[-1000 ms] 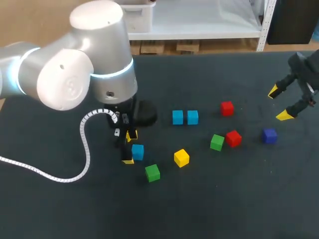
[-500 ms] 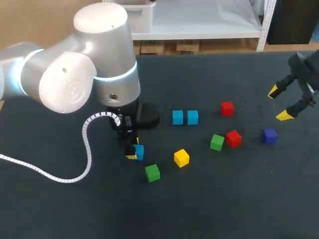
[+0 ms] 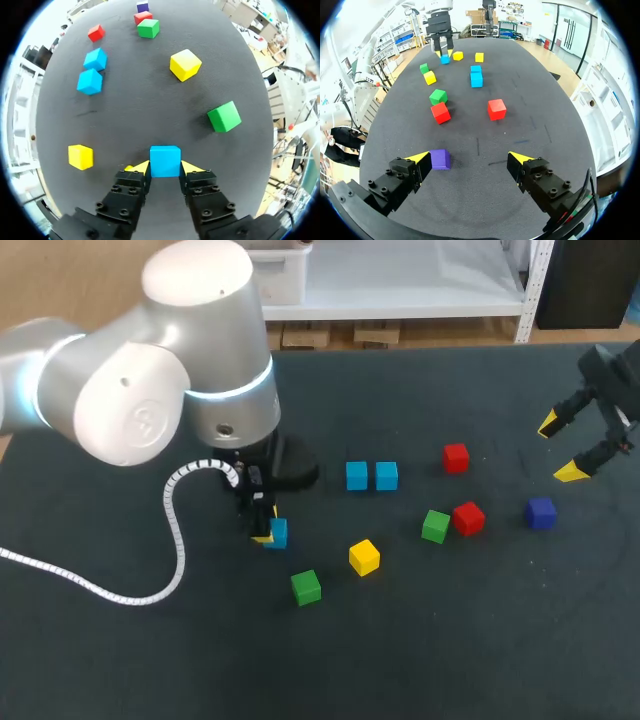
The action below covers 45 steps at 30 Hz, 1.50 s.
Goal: Place the blue cubes, place green cubes on the blue cubes, place the yellow cubes on the green cubes, then place the red cubes on the yellow cubes, and place purple cube on the red cubes.
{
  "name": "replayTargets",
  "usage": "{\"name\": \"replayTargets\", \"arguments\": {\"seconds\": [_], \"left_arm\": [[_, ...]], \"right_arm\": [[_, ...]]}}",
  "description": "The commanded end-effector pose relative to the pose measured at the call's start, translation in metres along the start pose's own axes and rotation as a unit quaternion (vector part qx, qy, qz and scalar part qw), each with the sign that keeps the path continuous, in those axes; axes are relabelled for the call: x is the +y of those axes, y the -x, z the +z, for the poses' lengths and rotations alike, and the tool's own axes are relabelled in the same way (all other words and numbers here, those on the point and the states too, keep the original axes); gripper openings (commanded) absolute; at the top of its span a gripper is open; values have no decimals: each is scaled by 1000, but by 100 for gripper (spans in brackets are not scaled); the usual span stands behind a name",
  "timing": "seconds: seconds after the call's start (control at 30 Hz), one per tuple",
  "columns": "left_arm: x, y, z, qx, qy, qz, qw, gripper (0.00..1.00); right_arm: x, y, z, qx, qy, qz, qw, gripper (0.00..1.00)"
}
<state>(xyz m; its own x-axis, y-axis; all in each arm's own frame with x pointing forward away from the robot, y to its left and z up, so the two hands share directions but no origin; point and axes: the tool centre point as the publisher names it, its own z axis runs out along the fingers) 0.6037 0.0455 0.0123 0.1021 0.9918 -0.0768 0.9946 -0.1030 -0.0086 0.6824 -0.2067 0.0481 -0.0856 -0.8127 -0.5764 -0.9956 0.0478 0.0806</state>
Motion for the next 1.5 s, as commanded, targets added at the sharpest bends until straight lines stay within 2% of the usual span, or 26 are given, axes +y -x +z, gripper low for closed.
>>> {"name": "replayTargets", "arguments": {"seconds": [0.03,0.23,0.47,0.7,1.07,1.2,1.5], "left_arm": [[7,-7,-3,-3,9,14,1000,0],[30,-19,-5,-9,9,30,999,0],[59,-30,-11,17,15,53,998,0],[70,-38,-4,11,-1,54,998,0],[81,-76,-21,13,7,18,1000,0],[85,-72,-32,-1,16,22,1000,0],[96,-36,-56,-12,32,56,998,0]], "right_arm": [[0,0,0,-1,0,0,1000,100],[0,0,0,-1,0,0,1000,100],[0,0,0,-1,0,0,1000,100],[0,0,0,-1,0,0,1000,100],[0,0,0,-1,0,0,1000,100],[0,0,0,-1,0,0,1000,100],[0,0,0,-1,0,0,1000,100]]}}
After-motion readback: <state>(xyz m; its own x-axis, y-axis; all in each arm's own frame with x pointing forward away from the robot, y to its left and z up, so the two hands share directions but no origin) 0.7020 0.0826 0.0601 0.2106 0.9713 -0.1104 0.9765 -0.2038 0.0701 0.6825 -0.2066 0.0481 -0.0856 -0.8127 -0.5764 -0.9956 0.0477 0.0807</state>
